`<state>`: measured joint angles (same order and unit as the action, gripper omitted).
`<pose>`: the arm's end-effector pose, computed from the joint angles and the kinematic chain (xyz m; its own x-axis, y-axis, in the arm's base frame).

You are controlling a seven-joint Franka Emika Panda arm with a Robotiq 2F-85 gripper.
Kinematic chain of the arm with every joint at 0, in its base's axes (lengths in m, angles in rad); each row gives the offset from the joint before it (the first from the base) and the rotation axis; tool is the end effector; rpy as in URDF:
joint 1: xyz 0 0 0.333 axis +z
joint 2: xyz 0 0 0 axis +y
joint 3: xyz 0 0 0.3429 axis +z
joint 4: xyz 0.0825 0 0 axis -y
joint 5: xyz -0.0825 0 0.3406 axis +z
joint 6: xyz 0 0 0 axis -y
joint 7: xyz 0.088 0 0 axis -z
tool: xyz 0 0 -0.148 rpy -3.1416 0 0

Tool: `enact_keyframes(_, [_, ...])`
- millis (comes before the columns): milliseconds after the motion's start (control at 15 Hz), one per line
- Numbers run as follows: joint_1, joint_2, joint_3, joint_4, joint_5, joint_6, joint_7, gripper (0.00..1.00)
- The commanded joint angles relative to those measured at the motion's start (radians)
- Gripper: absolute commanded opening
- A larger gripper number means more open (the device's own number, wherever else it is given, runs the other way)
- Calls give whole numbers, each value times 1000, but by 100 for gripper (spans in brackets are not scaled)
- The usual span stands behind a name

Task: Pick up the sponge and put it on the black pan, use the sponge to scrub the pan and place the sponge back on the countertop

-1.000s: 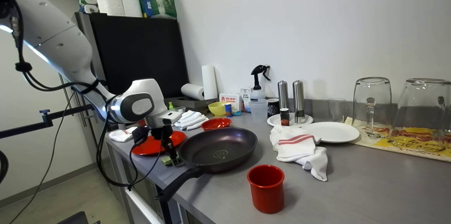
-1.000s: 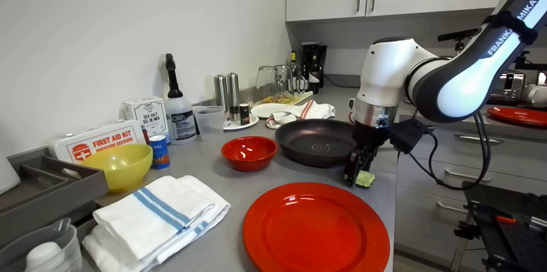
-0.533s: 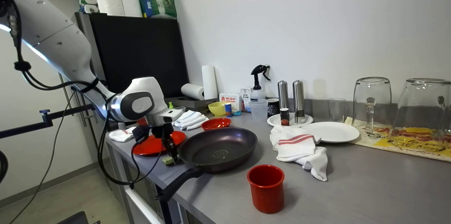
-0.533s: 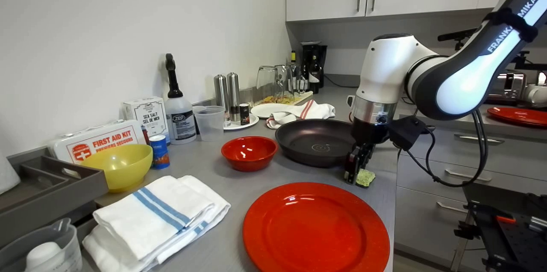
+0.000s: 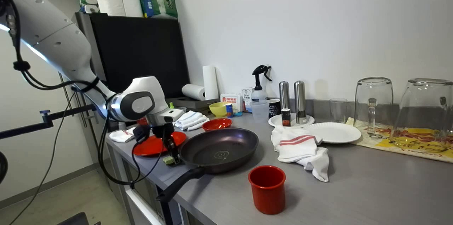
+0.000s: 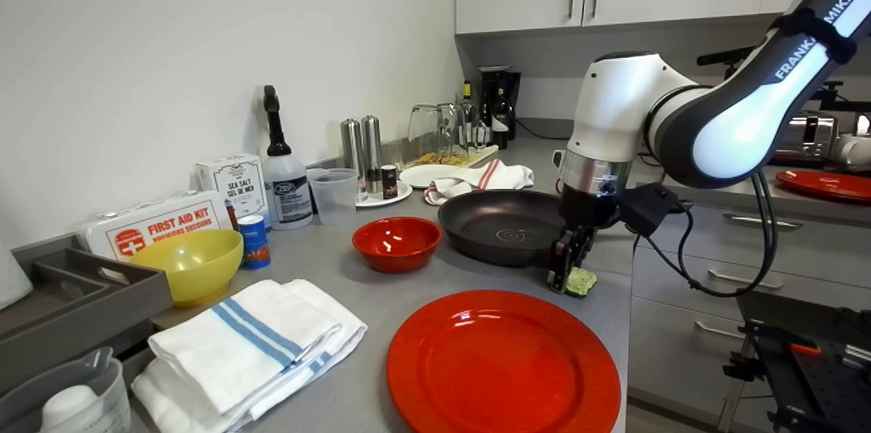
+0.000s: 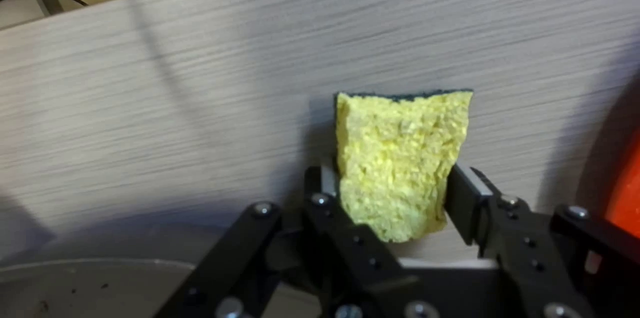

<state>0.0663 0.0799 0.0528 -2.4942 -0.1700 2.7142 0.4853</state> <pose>0.4661 0.0591 0.2910 0.9645 -0.2113 0.1584 -0.2163 -0.9762 0.0146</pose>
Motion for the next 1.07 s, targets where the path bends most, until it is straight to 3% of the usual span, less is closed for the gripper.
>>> enact_keyframes(0, [12,-98,3,1,63,-69,-40,28])
enact_keyframes(267, [3,-242,17,25,129,-200,-82,28])
enact_keyframes(533, [-29,-337,24,79,92,-273,-74,28])
enact_keyframes(1000, [-111,-274,12,172,80,-216,-45,28])
